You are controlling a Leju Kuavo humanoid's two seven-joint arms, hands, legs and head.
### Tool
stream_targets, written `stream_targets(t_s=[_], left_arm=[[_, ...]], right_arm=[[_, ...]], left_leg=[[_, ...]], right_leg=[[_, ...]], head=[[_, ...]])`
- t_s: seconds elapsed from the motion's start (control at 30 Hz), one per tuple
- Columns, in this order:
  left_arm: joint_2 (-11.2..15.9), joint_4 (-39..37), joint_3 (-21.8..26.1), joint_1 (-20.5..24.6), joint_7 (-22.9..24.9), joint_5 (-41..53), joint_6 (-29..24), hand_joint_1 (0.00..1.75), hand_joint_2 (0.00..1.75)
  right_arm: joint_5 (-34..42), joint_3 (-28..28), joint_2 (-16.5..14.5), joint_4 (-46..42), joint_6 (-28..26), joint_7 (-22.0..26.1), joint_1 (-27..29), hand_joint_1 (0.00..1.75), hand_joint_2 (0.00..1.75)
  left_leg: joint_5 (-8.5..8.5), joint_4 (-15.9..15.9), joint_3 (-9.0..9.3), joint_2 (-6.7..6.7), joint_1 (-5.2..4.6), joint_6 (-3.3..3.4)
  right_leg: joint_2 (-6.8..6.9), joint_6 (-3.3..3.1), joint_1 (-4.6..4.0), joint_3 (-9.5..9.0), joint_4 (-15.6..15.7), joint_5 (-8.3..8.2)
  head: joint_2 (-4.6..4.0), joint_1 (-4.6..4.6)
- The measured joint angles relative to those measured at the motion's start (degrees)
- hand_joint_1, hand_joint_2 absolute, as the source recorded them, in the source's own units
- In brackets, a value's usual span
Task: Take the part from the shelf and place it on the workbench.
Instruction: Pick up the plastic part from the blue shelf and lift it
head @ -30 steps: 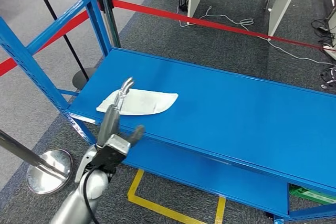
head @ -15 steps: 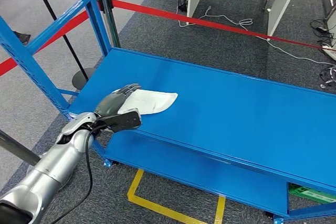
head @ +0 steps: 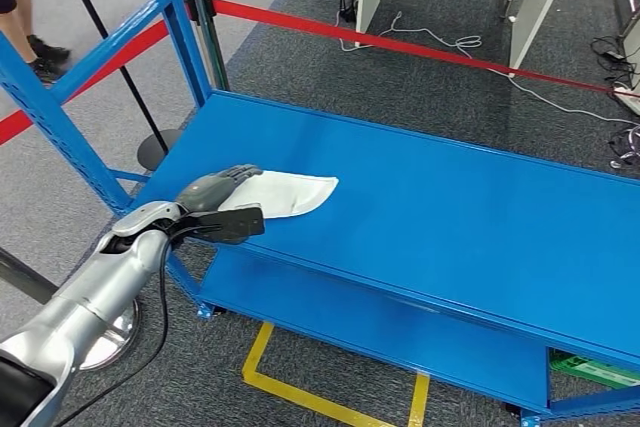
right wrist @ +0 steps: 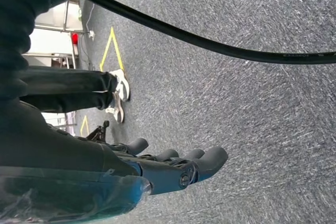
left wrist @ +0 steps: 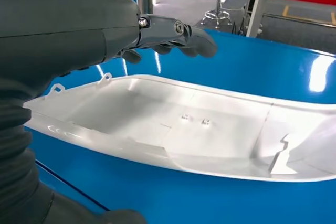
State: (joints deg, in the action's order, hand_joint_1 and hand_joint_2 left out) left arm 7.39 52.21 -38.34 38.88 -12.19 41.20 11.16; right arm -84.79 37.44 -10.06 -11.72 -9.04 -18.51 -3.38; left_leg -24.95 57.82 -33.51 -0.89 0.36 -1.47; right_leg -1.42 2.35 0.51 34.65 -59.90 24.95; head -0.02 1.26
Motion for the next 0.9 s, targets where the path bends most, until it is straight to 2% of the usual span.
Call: stream_targets(t_s=[0.33,0.4,0.43,0.5,0.57,0.67,0.8,0.9], left_arm=[[0.0,-4.6,-2.1,1.5,0.7,1.2,-2.9,0.02,1.75],[-0.3,-5.7,-2.4,1.9,1.2,1.7,-5.0,0.19,1.75],[-0.4,-6.3,-2.4,2.0,1.4,1.8,-5.8,0.32,1.75],[-0.7,-7.2,-2.5,2.1,1.7,2.2,-6.7,0.96,1.75],[-0.8,-8.1,-2.4,2.0,2.0,2.7,-7.4,1.47,1.75],[-1.0,-9.3,-2.3,2.0,2.3,3.6,-8.3,1.48,1.75],[-1.1,-10.3,-2.0,2.0,2.4,3.9,-8.6,1.72,1.75],[-1.2,-10.7,-1.4,1.8,2.5,4.2,-9.4,1.74,1.75]], right_arm=[[-0.9,0.0,0.0,0.0,0.2,0.2,-0.3,0.0,1.75],[-1.0,0.0,0.0,0.0,0.3,0.2,-0.3,0.0,1.75],[-1.0,0.0,0.0,0.0,0.3,0.2,-0.3,0.0,1.75],[-1.1,0.0,0.0,0.0,0.3,0.2,-0.4,0.0,1.75],[-1.1,0.0,0.1,0.0,0.3,0.2,-0.4,0.0,1.75],[-1.2,0.0,0.1,0.0,0.3,0.3,-0.4,0.0,1.75],[-1.3,0.0,0.1,0.0,0.3,0.3,-0.4,0.0,1.75],[-1.4,0.0,0.2,0.0,0.3,0.3,-0.4,0.0,1.75]], left_leg=[[0.0,0.0,0.0,0.0,0.0,0.0],[0.0,0.0,0.0,0.0,0.0,0.0],[0.0,0.0,0.0,0.0,0.0,0.0],[0.0,0.0,0.0,0.0,0.0,0.0],[0.0,0.0,0.0,0.0,0.0,0.0],[0.0,0.0,0.0,0.0,0.0,0.0],[0.0,0.0,-0.01,0.0,0.0,0.0],[0.0,0.0,-0.01,0.0,0.0,0.0]], right_leg=[[0.0,0.0,0.0,0.0,0.0,0.0],[0.0,0.0,0.0,0.0,0.0,0.0],[0.01,0.0,0.0,0.0,0.0,0.0],[0.01,0.0,0.0,0.0,0.0,0.0],[0.0,0.0,0.0,0.0,0.0,0.0],[0.0,0.0,0.0,0.0,0.0,0.0],[0.0,0.0,0.0,0.0,0.0,0.0],[0.0,0.0,0.0,0.0,0.0,0.0]], head=[[0.0,0.0],[0.0,0.0],[0.0,0.01],[0.0,0.0],[0.0,0.0],[0.0,0.01],[0.0,0.01],[0.0,0.0]])
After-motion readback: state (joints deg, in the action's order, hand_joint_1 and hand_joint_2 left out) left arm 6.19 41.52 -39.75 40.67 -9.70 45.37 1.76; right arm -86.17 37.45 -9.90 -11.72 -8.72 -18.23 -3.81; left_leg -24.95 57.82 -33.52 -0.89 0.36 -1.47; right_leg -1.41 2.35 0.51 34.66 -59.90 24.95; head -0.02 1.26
